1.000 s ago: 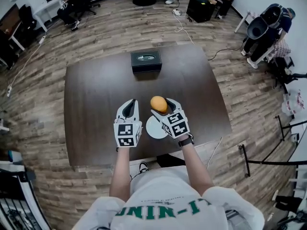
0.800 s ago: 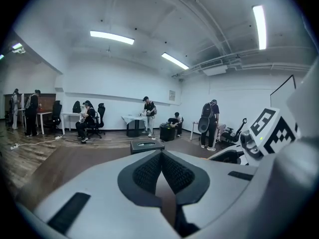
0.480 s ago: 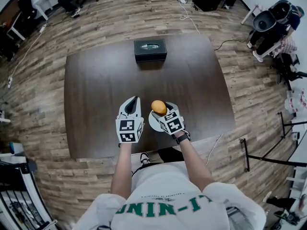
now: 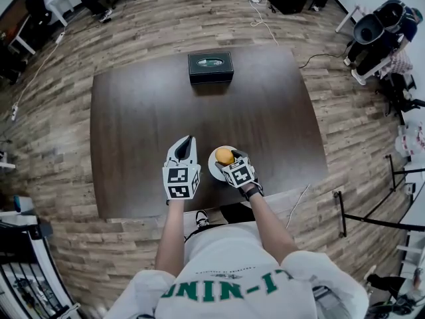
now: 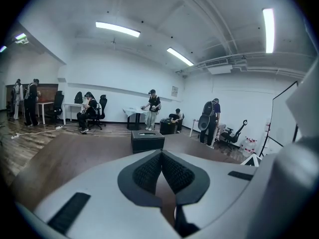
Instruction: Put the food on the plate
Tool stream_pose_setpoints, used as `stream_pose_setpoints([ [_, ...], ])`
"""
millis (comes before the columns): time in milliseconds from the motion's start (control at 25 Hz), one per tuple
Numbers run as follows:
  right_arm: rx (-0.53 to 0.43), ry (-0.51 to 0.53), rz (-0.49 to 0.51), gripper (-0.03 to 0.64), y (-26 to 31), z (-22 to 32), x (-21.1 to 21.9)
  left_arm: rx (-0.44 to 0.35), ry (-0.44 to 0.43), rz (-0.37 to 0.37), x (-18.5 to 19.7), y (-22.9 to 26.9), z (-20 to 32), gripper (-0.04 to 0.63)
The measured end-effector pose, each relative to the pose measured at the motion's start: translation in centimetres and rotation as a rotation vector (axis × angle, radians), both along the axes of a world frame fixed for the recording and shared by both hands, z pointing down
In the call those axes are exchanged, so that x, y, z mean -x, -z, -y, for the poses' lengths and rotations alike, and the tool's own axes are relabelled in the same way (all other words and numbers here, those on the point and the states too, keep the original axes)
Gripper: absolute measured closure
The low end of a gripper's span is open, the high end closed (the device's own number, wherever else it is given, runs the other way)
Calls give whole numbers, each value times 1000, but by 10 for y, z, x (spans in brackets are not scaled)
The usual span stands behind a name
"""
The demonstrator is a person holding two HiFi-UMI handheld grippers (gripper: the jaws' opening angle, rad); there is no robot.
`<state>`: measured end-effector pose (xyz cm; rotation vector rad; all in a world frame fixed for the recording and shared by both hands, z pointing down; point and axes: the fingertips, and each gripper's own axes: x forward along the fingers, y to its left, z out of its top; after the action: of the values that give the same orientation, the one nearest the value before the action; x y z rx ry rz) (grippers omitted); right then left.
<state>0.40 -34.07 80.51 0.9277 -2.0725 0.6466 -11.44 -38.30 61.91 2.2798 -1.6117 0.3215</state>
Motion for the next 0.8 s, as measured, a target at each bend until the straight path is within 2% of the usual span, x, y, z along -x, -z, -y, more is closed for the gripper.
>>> stream_pose_setpoints([
  [200, 31, -2, -28, 275, -15, -7, -3, 3, 4, 5, 3, -3, -2, 589],
  [800, 23, -18, -46, 268, -20, -8, -2, 19, 31, 28, 8, -10, -7, 589],
])
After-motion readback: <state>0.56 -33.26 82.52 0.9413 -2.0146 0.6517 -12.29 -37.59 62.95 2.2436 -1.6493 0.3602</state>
